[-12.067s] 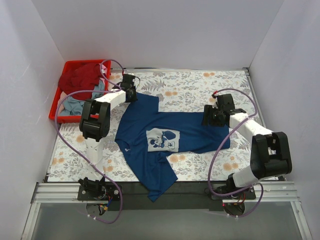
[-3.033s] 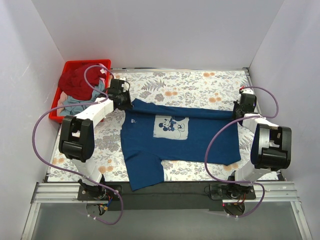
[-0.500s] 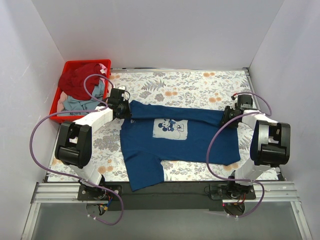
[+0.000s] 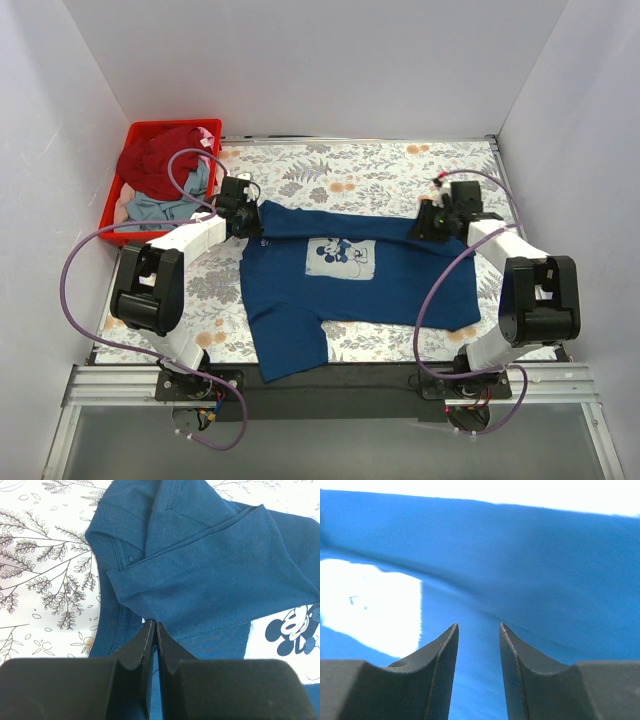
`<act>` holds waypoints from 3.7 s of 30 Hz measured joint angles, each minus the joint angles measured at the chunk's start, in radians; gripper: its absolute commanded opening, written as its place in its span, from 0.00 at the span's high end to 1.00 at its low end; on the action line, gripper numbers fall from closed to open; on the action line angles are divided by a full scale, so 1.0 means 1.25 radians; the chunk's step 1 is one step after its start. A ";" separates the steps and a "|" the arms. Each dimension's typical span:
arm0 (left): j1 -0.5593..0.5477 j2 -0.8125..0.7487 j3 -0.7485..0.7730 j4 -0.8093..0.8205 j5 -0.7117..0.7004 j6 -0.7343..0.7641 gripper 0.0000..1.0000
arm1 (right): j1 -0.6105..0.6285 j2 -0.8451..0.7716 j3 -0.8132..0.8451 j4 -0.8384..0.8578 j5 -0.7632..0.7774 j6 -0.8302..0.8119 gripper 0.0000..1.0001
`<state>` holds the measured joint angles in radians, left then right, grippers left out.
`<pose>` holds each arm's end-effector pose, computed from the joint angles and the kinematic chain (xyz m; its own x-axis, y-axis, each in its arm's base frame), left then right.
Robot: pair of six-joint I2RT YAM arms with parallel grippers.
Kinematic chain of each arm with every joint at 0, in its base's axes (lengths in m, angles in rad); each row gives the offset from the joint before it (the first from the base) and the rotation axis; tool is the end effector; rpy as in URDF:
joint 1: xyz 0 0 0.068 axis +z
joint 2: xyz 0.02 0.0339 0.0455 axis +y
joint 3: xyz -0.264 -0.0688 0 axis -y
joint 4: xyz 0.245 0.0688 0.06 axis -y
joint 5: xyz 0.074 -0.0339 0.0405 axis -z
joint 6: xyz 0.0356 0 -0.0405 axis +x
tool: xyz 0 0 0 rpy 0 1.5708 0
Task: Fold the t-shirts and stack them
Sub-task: Fold the tshirt
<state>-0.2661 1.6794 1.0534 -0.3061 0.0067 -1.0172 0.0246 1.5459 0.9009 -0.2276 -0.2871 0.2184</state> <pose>0.3354 -0.0917 0.1930 -0.6342 -0.7088 -0.3088 -0.5186 0.6863 -0.5099 0.3145 0.0178 0.1952 -0.7921 0.1884 -0.5806 -0.0348 0.9357 0.3510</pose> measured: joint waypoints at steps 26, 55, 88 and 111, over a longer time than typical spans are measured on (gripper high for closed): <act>0.000 0.022 0.000 0.007 -0.006 -0.001 1.00 | 0.393 0.607 0.581 0.251 -0.209 0.067 0.55; -0.005 -0.099 -0.093 -0.010 -0.003 -0.050 0.98 | 0.414 0.405 0.367 0.305 -0.441 0.007 0.99; -0.007 -0.203 -0.159 0.020 -0.074 -0.105 0.32 | 0.476 0.360 0.435 0.078 -0.237 -0.169 0.42; -0.007 -0.336 -0.270 0.049 -0.171 -0.084 0.25 | 0.525 0.603 0.627 0.083 -0.364 -0.106 0.36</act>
<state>-0.2752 1.2594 0.7162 -0.2451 -0.2066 -1.1225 0.6804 2.2997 1.6852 -0.1242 -0.7418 0.0864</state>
